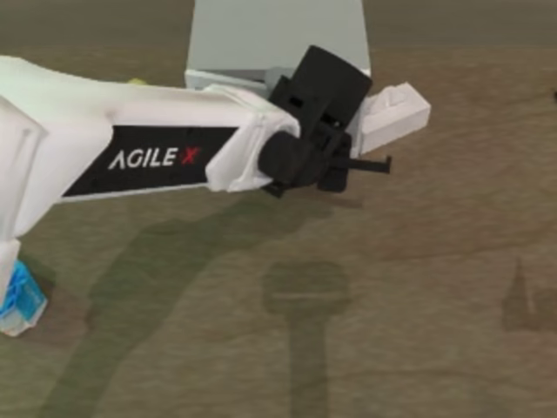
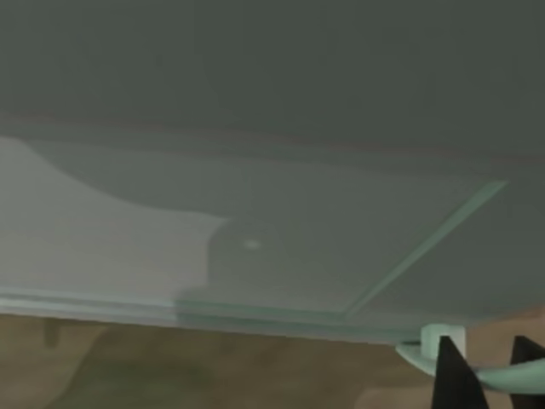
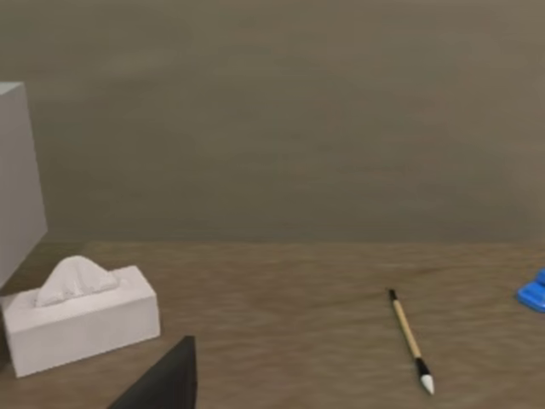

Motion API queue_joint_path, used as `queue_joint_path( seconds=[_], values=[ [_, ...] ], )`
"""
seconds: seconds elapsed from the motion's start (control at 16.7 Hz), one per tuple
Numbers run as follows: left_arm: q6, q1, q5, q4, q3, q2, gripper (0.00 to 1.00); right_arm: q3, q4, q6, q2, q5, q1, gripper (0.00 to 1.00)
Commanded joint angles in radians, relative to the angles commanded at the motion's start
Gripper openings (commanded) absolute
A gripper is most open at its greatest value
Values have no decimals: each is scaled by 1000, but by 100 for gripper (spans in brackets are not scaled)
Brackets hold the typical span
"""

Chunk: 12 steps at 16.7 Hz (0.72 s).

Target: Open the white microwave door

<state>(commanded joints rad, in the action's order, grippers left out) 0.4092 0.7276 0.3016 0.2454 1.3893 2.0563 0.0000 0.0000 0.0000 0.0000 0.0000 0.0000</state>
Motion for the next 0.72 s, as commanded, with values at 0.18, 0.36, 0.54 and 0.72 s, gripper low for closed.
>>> queue_joint_path(
  seconds=[0.18, 0.36, 0.54, 0.72],
  values=[
    [0, 0, 0, 0, 0, 0, 0, 0, 0, 0, 0, 0, 0, 100],
    [0, 0, 0, 0, 0, 0, 0, 0, 0, 0, 0, 0, 0, 100],
    [5, 8, -7, -1, 6, 2, 0, 0, 0, 0, 0, 0, 0, 100],
    [-13, 2, -15, -11, -15, -11, 0, 0, 0, 0, 0, 0, 0, 100]
  ],
)
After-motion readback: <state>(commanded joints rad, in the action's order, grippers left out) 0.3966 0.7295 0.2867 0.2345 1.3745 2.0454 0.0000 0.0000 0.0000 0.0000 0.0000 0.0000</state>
